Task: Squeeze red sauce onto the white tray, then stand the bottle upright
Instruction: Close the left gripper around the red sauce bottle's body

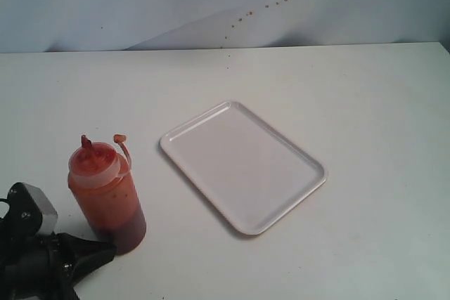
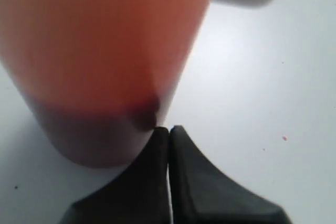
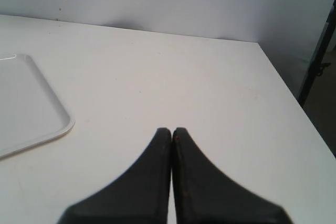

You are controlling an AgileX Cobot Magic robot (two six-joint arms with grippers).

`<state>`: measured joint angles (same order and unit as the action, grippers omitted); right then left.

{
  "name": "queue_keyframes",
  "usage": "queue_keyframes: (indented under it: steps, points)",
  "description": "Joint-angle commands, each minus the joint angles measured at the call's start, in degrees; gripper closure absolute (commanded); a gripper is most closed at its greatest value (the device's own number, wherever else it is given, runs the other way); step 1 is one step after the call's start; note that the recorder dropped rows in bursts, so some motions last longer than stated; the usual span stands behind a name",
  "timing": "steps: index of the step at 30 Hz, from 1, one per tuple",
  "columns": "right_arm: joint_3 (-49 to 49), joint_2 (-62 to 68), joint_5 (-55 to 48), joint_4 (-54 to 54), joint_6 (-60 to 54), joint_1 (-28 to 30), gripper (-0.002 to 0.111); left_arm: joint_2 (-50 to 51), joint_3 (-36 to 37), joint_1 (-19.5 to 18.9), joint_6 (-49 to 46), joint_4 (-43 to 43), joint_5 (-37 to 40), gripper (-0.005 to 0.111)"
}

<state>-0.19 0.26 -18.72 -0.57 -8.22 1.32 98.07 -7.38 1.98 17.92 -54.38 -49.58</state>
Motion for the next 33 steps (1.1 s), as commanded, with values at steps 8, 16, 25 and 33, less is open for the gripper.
queue_keyframes:
  steps: [8,16,25,33]
  points:
    - [0.19,-0.26,0.16,0.57,0.09,-0.28,0.108,0.02,-0.3,-0.04,-8.3,10.91,-4.88,0.107]
    - [0.19,-0.26,0.16,0.57,0.09,-0.28,0.108,0.02,-2.98,-0.04,-10.99,11.78,-3.48,0.107]
    - [0.19,-0.26,0.16,0.57,0.09,-0.28,0.108,0.02,-2.98,-0.04,-13.79,14.19,0.24,0.097]
    - [0.19,-0.26,0.16,0.57,0.09,-0.28,0.108,0.02,-2.98,-0.04,-4.95,16.43,-0.56,0.005]
